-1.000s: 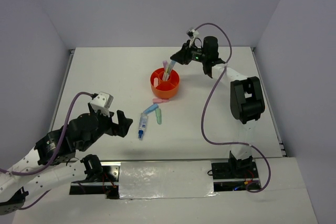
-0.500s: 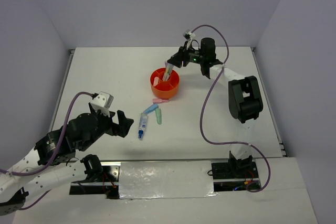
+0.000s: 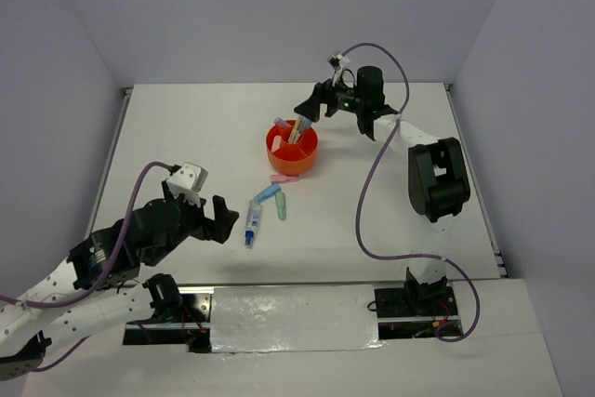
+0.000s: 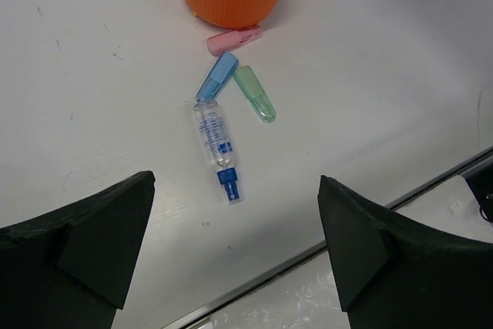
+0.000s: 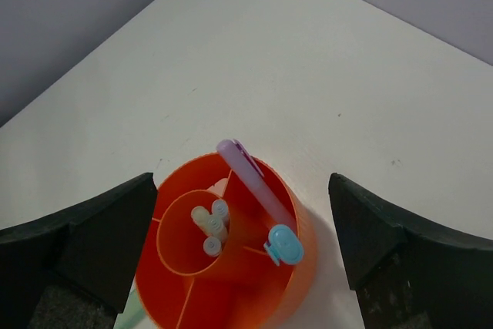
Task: Sort the stationery into containers
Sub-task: Place the pen in the storage box, then pick up the stationery from the center of the board.
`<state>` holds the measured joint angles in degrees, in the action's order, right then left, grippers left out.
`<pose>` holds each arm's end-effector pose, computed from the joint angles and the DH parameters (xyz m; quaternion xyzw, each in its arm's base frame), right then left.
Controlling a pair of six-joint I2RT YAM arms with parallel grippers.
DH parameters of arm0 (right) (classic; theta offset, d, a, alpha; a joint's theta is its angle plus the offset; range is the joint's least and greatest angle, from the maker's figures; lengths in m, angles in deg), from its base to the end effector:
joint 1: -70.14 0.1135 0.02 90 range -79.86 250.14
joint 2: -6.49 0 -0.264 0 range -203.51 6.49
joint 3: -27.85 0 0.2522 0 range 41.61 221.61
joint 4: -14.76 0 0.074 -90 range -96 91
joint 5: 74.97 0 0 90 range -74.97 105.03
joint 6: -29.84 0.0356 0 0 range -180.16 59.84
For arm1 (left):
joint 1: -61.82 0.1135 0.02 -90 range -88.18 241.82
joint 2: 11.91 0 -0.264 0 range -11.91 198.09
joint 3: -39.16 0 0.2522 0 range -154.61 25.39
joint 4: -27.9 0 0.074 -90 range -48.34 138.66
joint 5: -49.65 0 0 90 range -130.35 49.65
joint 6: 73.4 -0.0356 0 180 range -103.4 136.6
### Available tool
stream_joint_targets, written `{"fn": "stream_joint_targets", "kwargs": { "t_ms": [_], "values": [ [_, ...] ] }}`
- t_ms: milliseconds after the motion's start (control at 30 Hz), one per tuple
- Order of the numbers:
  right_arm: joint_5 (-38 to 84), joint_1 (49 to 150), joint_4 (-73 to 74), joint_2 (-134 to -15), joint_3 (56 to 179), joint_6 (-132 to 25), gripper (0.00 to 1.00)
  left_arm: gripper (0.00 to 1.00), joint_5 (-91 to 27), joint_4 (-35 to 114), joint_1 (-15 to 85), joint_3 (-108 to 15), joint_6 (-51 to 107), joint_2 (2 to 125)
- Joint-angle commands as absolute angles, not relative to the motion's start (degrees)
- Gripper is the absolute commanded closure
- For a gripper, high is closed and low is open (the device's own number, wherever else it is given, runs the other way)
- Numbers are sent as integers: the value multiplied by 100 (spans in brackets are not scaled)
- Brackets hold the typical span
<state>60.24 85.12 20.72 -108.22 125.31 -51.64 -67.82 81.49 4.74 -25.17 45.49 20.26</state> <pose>0.4459 0.1455 0.2591 -0.2836 0.6990 0.4102 0.5126 0.0727 -0.0820 0.3497 0.0657 0.8110 -0.2296 0.5341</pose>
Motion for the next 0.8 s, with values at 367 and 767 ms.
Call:
{"fn": "stream_joint_targets", "kwargs": {
  "t_ms": [367,767],
  "values": [
    [424,10202,-917,-7710,11107,-4330,0,1,-7568,8542,1383,-2778,5105,2949],
    [-808,12497,-1112,-8498,10278,-2808,42,1,-7718,8552,2060,-2637,5352,2290]
  ]
}}
